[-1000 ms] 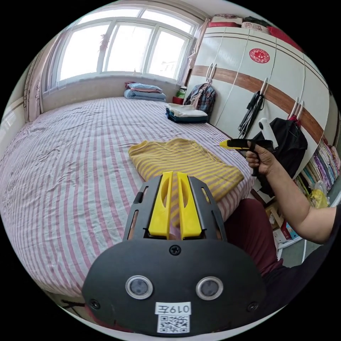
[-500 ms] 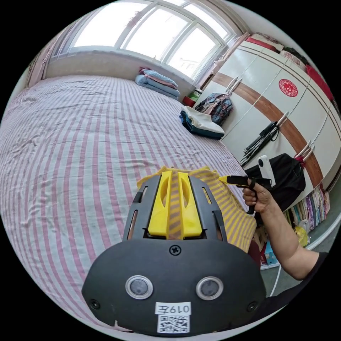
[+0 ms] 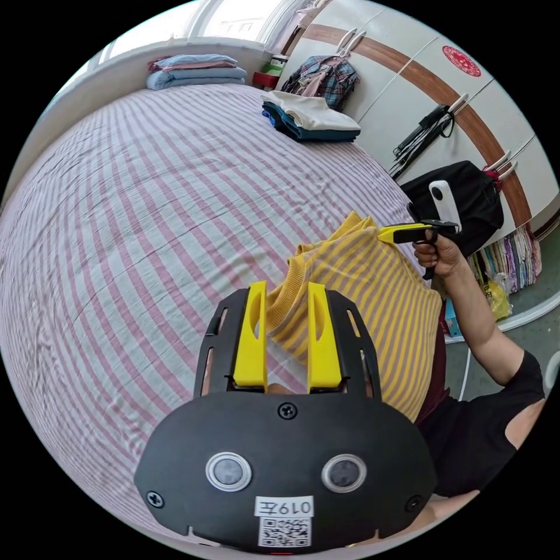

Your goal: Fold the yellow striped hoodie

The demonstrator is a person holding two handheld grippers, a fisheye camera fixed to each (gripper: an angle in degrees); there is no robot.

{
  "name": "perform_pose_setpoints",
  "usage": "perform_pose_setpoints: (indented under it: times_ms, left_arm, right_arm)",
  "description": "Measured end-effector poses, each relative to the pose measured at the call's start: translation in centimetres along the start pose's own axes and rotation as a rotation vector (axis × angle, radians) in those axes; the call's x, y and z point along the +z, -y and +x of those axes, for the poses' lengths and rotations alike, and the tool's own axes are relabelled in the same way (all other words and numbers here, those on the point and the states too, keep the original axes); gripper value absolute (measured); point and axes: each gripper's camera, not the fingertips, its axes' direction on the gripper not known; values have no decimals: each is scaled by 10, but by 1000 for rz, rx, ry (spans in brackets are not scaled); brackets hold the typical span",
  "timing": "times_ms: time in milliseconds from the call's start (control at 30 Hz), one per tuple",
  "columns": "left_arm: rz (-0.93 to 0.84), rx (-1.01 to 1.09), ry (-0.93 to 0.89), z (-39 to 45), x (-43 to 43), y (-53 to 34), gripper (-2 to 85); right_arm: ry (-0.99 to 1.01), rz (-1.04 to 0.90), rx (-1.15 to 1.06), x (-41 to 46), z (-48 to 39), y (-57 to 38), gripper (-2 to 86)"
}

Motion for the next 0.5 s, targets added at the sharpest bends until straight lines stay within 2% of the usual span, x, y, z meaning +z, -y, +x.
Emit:
perform_pose_setpoints:
  times_ms: [167,500]
  left_arm:
    - [13,-21,20,-10,17,18,22]
    - [63,-136,-23,-51,26,20,11]
  right_arm:
    - [9,23,8,-7,15,7,0]
    - [73,90,97,-19,55,1,16]
